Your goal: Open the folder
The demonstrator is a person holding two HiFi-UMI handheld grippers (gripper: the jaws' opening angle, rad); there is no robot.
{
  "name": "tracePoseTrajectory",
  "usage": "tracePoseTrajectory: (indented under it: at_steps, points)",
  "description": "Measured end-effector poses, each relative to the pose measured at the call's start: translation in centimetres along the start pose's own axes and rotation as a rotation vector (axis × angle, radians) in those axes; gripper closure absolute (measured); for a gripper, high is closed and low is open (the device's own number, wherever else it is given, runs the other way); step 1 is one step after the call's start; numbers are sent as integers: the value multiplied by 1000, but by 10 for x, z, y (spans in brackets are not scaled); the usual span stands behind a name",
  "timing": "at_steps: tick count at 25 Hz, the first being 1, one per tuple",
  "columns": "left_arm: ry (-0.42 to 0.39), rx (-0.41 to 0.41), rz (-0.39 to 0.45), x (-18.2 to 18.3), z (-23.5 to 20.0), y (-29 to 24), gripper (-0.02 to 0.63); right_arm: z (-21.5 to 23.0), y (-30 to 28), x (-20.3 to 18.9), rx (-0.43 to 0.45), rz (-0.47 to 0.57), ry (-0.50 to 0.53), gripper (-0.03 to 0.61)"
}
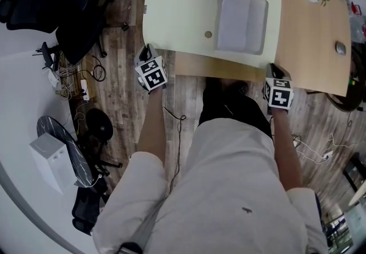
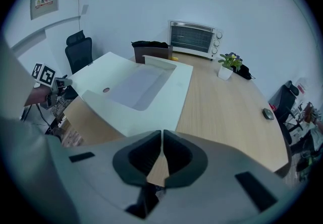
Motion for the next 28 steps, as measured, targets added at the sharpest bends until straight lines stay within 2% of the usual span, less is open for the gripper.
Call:
tracePoseTrajectory:
  at_steps: [8,11,16,20,24,28]
  points:
    - [-2,11,-27,-5,-4,-8,591,-2,0,0,-8,-11,11,577]
    - [25,9,-25,-3,-6,-7,584,-3,-1,1,-5,-11,11,577]
    - [55,19,-15,1,-13,-6,541,-4,0,2,1,-11,0,578]
    - [-13,78,2,4,-20,-5,490,-2,-1,0,2,-13,1,578]
    - [-70,91,6,11,-17,0,486,-2,-1,0,9,-16,-13,578]
    - [-85,93,17,18,-15,5,486,-2,0,1,11,-15,-12,578]
Point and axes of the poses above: the fingertips, and each gripper's own axes: y backward along the fingers, z to its right, x out of its top, the point moved 1 cm from there along y, backward along the fingers, and after that the axes turned 1 degree about -y, right-handed, at the moved point
